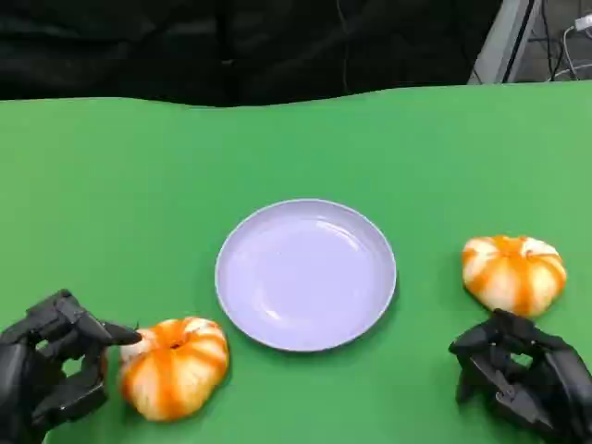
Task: Grasp the bread from the table and place it into the plate.
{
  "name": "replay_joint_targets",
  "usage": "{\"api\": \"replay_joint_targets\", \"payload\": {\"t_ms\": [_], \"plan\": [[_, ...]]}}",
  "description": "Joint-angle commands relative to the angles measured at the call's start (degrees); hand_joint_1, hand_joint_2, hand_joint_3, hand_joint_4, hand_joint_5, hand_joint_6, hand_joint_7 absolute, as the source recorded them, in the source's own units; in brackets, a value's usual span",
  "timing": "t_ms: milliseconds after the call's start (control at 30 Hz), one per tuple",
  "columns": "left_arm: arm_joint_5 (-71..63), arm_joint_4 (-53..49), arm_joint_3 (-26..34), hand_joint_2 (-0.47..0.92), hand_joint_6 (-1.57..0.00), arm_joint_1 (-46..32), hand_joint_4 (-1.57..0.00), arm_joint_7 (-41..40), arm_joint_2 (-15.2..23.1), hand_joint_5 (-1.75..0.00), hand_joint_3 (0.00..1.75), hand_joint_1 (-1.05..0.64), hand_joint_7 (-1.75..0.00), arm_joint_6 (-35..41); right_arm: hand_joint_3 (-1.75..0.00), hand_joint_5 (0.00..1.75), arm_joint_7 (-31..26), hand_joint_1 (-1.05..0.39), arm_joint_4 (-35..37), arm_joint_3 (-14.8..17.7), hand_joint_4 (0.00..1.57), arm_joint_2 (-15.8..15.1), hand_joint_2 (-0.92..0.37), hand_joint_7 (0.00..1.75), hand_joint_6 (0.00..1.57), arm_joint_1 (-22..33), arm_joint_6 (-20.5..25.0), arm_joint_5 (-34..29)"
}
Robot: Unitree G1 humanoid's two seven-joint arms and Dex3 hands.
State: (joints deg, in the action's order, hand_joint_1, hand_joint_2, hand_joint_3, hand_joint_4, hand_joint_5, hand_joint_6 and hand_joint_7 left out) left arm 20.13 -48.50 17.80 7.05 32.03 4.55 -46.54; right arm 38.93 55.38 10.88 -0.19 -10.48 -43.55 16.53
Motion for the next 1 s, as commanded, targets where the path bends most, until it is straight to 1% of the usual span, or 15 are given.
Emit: {"api": "replay_joint_targets", "payload": {"t_ms": [33, 533, 600, 633, 667, 700, 733, 800, 833, 867, 900, 933, 967, 1000], "plan": [[-0.16, 0.32, 0.16, 0.75, -0.84, -0.25, -0.88, -0.24, 1.0, -1.66, 0.86, 0.05, -1.43, 0.09, -0.38, 1.75, 0.1, -0.26, 0.1, 0.57, 0.67, -0.99, -0.92, 1.06, 0.82, -0.32, -0.41, 0.16], [0.22, 0.62, 0.23, 0.74, -0.84, -0.35, -0.89, 0.05, 0.98, -1.65, 0.87, 0.04, -1.42, 0.61, -0.38, 1.75, -0.14, -0.26, 0.18, 0.57, 0.68, -0.93, -0.92, 1.06, 0.82, -0.41, -0.17, 0.11], [1.63, 1.31, 0.35, 0.77, -0.83, -0.52, -0.88, 1.56, 0.81, -1.6, 0.82, 0.05, -1.37, 1.73, -0.38, 1.75, 0.12, -0.26, 0.36, 0.61, 0.68, -0.96, -0.92, 1.06, 0.82, -0.52, -0.29, 0.21], [2.56, 1.68, 0.45, 0.8, -0.82, -0.6, -0.86, 2.57, 0.69, -1.57, 0.78, 0.06, -1.33, 2.35, -0.38, 1.75, 0.17, -0.26, 0.41, 0.61, 0.69, -0.97, -0.92, 1.06, 0.82, -0.53, -0.37, 0.2], [4.74, 2.28, 0.83, 0.8, -0.8, -0.62, -0.84, 4.91, 0.33, -1.53, 0.77, 0.07, -1.28, 3.65, -0.38, 1.75, 0.16, -0.26, 0.37, 0.59, 0.69, -0.99, -0.92, 1.06, 0.82, -0.5, -0.34, 0.17], [6.34, 2.72, 1.12, 0.75, -0.81, -0.64, -0.81, 6.66, 0.09, -1.45, 0.82, 0.07, -1.15, 4.61, -0.38, 1.75, 0.15, -0.26, 0.34, 0.58, 0.69, -1.0, -0.92, 1.06, 0.82, -0.47, -0.31, 0.16], [7.35, 2.99, 1.35, 0.71, -0.82, -0.66, -0.8, 7.81, -0.05, -1.41, 0.86, 0.07, -1.07, 5.25, -0.38, 1.75, 0.13, -0.26, 0.31, 0.57, 0.69, -1.0, -0.92, 1.06, 0.82, -0.45, -0.27, 0.17], [8.2, 3.27, 1.65, 0.68, -0.82, -0.69, -0.79, 8.95, -0.14, -1.38, 0.89, 0.07, -1.0, 5.87, -0.39, 1.75, 0.13, -0.26, 0.31, 0.57, 0.69, -1.0, -0.92, 1.06, 0.82, -0.45, -0.26, 0.17], [9.71, 4.12, 1.81, 0.68, -0.83, -1.07, -0.78, 10.47, -0.37, -1.37, 0.9, 0.07, -0.99, 7.73, -0.39, 1.75, 0.0, -0.26, 0.31, 0.55, 0.69, -1.02, -0.92, 1.06, 0.82, -0.46, -0.31, 0.08], [10.91, 4.63, 2.02, 0.57, -0.79, -1.35, -0.79, 11.74, -0.49, -0.83, 0.92, -0.05, -0.58, 9.29, -0.39, 1.75, -0.12, -0.26, 0.3, 0.54, 0.69, -1.02, -0.92, 1.06, 0.82, -0.47, -0.31, 0.01], [11.77, 5.07, 2.21, 0.55, -0.83, -1.59, -0.86, 12.72, -0.55, -0.49, 0.89, -0.09, -0.33, 10.35, -0.39, 1.75, -0.17, -0.26, 0.34, 0.55, 0.69, -1.03, -0.92, 1.07, 0.82, -0.49, -0.3, 0.0], [12.3, 5.35, 2.43, 0.58, -0.84, -1.74, -0.89, 13.38, -0.59, -0.27, 0.78, -0.13, -0.17, 10.96, -0.39, 1.75, -0.11, -0.26, 0.37, 0.57, 0.69, -1.02, -0.92, 1.07, 0.82, -0.52, -0.33, 0.04], [12.61, 4.93, 2.82, 0.66, -0.82, -1.61, -0.88, 14.07, -0.5, -0.11, 0.57, -0.18, -0.07, 10.93, -0.39, 1.75, 0.11, -0.26, 0.39, 0.62, 0.69, -1.0, -0.92, 1.07, 0.81, -0.56, -0.24, 0.21], [12.8, 4.62, 3.15, 0.74, -0.8, -1.49, -0.86, 14.61, -0.45, -0.06, 0.39, -0.22, -0.04, 10.92, -0.39, 1.75, 0.27, -0.25, 0.39, 0.65, 0.69, -0.99, -0.92, 1.07, 0.81, -0.58, -0.18, 0.33]]}}
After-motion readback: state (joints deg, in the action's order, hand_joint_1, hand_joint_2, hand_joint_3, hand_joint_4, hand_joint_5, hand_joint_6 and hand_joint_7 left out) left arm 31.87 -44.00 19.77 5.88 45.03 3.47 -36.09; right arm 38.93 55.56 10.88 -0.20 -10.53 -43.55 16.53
